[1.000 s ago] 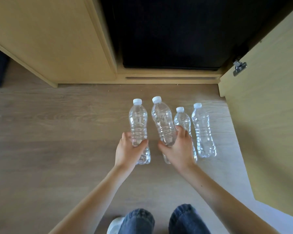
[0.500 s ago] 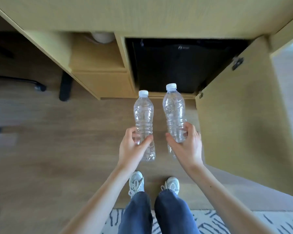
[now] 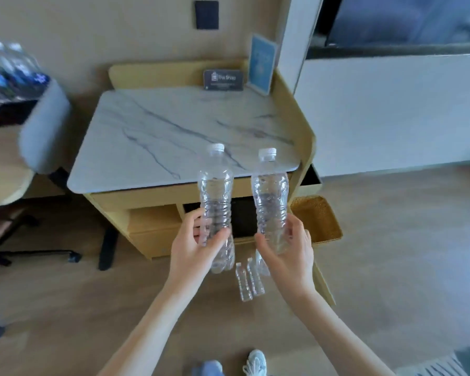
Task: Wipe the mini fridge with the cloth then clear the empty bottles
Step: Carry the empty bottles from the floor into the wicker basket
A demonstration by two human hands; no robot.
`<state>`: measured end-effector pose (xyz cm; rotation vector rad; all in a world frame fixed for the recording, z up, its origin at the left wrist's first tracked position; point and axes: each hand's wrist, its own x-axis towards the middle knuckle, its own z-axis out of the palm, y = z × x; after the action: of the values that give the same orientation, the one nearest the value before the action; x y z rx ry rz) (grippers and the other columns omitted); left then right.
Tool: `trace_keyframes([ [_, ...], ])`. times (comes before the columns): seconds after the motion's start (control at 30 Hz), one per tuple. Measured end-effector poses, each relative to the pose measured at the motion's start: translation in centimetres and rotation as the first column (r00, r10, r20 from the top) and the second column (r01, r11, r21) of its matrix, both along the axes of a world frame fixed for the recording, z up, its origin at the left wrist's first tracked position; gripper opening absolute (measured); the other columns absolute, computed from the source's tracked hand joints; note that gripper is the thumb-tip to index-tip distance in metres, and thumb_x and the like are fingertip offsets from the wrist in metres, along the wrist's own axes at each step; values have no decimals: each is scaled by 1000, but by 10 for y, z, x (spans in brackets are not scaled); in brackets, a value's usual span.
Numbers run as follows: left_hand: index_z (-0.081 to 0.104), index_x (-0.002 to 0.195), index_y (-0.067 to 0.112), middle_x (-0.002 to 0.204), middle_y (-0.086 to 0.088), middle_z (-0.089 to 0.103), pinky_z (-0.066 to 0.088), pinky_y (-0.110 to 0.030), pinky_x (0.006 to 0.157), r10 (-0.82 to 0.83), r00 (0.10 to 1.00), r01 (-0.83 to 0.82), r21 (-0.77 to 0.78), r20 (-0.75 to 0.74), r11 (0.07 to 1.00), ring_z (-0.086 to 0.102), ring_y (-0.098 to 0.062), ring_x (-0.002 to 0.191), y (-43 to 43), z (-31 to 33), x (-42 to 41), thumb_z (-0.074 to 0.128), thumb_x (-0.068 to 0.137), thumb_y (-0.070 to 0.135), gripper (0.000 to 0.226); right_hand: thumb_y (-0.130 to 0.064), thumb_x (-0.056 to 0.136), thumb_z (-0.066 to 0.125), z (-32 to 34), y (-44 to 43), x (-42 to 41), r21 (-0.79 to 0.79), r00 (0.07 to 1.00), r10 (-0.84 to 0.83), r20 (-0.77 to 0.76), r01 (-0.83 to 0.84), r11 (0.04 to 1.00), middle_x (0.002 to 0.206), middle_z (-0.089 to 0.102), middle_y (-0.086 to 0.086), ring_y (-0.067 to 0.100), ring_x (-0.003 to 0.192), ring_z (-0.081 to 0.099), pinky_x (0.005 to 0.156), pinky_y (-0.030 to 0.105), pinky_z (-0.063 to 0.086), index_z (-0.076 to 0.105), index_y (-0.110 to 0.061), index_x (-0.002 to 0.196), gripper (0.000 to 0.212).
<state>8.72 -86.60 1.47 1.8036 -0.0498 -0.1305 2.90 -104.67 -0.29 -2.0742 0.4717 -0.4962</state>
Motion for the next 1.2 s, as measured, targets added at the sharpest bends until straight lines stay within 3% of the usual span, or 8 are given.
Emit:
trace_keyframes([
  [0.13,52,113,55,109,32,64,49,-10,78,-217,972,223,-62,84,973,61,9,102,-29,31,-7,79,78,49,45,-56,75,69,30,-14,-47,-57,970,-227,92,233,971,114,52,-30,7,108,47,88,16,37,46,-38,129,61],
  [0.23,54,119,48,113,27,65,52,-26,87,-422,902,430,-80,96,899,62,3,105,-52,40,-20,73,69,66,57,-50,75,75,38,-19,-91,-70,882,-448,150,461,885,108,52,-33,9,102,49,84,14,38,47,-40,123,57],
  [0.37,54,122,46,114,28,64,47,-25,90,-673,729,683,-82,122,725,60,7,107,-90,48,-52,70,68,68,60,-33,75,85,42,-15,-165,-54,691,-705,160,719,693,106,57,-18,22,100,56,85,29,46,54,-25,125,59],
  [0.53,50,118,55,110,31,61,47,-26,85,-877,465,885,-52,120,462,57,7,106,-143,49,-117,68,61,72,61,-34,77,83,49,5,-267,-19,439,-888,138,897,441,110,61,-8,11,104,58,92,25,47,56,-12,132,65],
  [0.67,51,123,46,105,32,62,42,-13,77,-952,260,965,-15,162,261,59,6,100,-181,51,-180,64,58,78,74,-39,77,81,52,16,-332,-26,240,-964,116,971,239,111,61,-6,18,106,57,94,35,48,56,-11,131,66],
  [0.87,50,119,46,105,24,66,56,-30,84,-988,29,999,39,153,35,64,-1,96,-234,47,-272,69,62,76,67,-38,78,83,43,4,-415,3,13,-992,123,1000,13,108,56,-17,10,103,55,83,18,42,54,-26,126,58],
  [1.0,54,115,45,102,29,66,58,-34,81,-992,-26,999,40,127,-21,65,0,92,-285,34,-337,69,57,75,67,-40,76,82,31,-34,-476,0,-66,-989,132,998,-67,106,53,-23,-5,102,49,81,11,38,50,-33,126,60],
  [1.2,55,130,31,111,14,68,54,-25,81,-993,-26,996,92,119,-15,66,-7,98,-371,24,-443,77,70,62,71,-37,76,83,23,-127,-579,11,-51,-993,110,999,-50,108,51,-25,0,102,51,86,17,39,52,-25,128,62],
])
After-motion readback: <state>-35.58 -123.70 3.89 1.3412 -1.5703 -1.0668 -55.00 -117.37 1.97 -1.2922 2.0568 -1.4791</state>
